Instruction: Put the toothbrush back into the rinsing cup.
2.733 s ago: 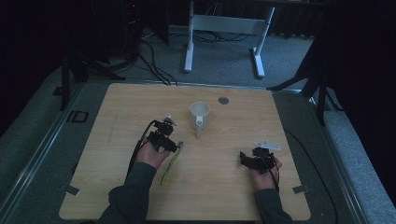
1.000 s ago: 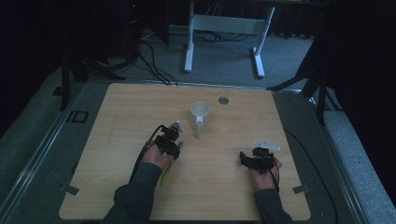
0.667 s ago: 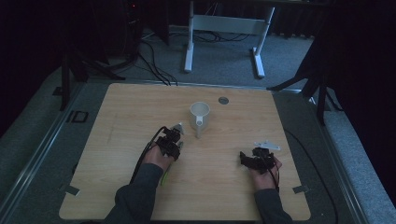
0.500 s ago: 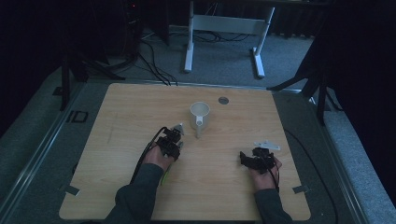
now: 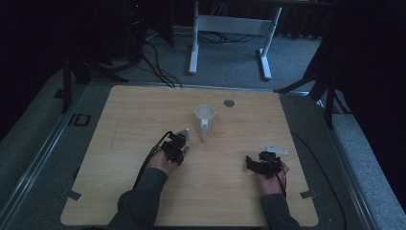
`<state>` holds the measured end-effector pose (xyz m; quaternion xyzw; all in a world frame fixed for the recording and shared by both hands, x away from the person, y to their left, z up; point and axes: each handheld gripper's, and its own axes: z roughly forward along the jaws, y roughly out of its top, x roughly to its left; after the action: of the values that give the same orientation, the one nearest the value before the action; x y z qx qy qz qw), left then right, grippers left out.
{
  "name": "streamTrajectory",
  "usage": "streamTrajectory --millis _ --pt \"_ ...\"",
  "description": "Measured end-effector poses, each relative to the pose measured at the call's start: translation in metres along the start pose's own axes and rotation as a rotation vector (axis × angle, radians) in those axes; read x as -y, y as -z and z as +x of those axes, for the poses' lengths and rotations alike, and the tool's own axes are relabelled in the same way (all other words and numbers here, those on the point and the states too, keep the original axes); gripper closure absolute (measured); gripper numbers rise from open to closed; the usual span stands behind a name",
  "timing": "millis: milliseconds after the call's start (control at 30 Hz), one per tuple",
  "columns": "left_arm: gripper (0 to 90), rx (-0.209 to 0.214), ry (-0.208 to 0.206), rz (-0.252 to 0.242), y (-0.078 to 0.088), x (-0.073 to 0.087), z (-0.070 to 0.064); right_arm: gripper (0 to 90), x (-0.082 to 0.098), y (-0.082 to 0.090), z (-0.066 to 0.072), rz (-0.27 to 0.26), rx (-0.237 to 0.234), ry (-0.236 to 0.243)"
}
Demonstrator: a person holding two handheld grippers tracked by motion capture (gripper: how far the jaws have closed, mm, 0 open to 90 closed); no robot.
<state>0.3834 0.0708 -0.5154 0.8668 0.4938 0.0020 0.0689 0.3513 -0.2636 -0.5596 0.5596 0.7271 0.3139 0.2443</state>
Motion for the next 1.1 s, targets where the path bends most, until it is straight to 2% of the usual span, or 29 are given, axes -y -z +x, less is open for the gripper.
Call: streamTrajectory --millis 367,767,1100 --pt "80.4 0.017 0.015 -0.069 0.014 0.003 0.009 20.9 0.000 0.000 0.000 0.001 0.000 -0.001" --pt "80.4 0.027 0.030 -0.119 0.020 0.005 0.013 20.9 0.000 0.000 0.000 0.001 0.000 -0.001" --pt "80.3 0.051 0.048 -0.186 0.027 0.008 0.017 20.9 0.000 0.000 0.000 0.000 -0.001 0.001"
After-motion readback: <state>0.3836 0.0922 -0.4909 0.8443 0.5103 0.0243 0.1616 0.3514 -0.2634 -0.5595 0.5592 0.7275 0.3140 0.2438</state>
